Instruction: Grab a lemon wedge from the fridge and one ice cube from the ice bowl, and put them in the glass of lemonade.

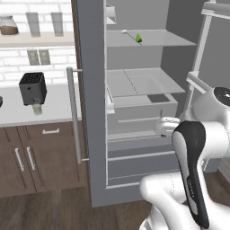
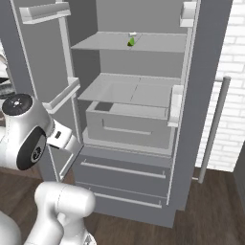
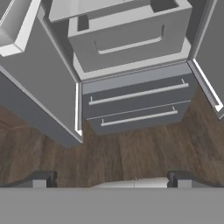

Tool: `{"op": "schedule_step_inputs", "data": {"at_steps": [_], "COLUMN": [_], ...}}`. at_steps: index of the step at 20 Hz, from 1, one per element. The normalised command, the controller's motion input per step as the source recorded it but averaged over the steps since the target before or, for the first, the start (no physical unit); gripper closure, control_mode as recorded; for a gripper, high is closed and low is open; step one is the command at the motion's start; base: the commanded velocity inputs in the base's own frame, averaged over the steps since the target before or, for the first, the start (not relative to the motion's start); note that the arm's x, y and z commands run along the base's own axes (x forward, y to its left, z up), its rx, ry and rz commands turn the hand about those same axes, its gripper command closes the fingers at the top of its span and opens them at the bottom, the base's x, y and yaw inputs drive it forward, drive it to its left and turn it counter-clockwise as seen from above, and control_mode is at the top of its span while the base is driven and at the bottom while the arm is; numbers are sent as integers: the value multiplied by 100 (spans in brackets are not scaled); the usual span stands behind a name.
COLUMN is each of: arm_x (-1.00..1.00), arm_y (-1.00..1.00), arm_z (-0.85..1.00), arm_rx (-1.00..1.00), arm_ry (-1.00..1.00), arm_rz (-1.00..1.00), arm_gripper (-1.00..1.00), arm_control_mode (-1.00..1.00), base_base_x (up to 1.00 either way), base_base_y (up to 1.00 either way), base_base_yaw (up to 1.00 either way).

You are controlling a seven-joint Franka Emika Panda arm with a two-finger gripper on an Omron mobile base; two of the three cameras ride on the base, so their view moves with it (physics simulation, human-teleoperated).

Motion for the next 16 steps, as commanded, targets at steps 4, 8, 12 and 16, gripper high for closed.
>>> {"op": "schedule_step_inputs", "data": {"at_steps": [4,8,12,16], "arm_x": [0,0,0,0], "arm_y": [0,0,0,0], "arm_z": [0,0,0,0], "arm_rx": [0,0,0,0], "arm_ry": [0,0,0,0], "arm_rz": [0,0,0,0], "arm_gripper": [-100,-100,-100,-100], "arm_control_mode": [-100,-100,100,100], "base_base_x": [0,0,0,16], "base_base_y": [0,0,-6,-33], "base_base_yaw": [0,0,0,0]}}
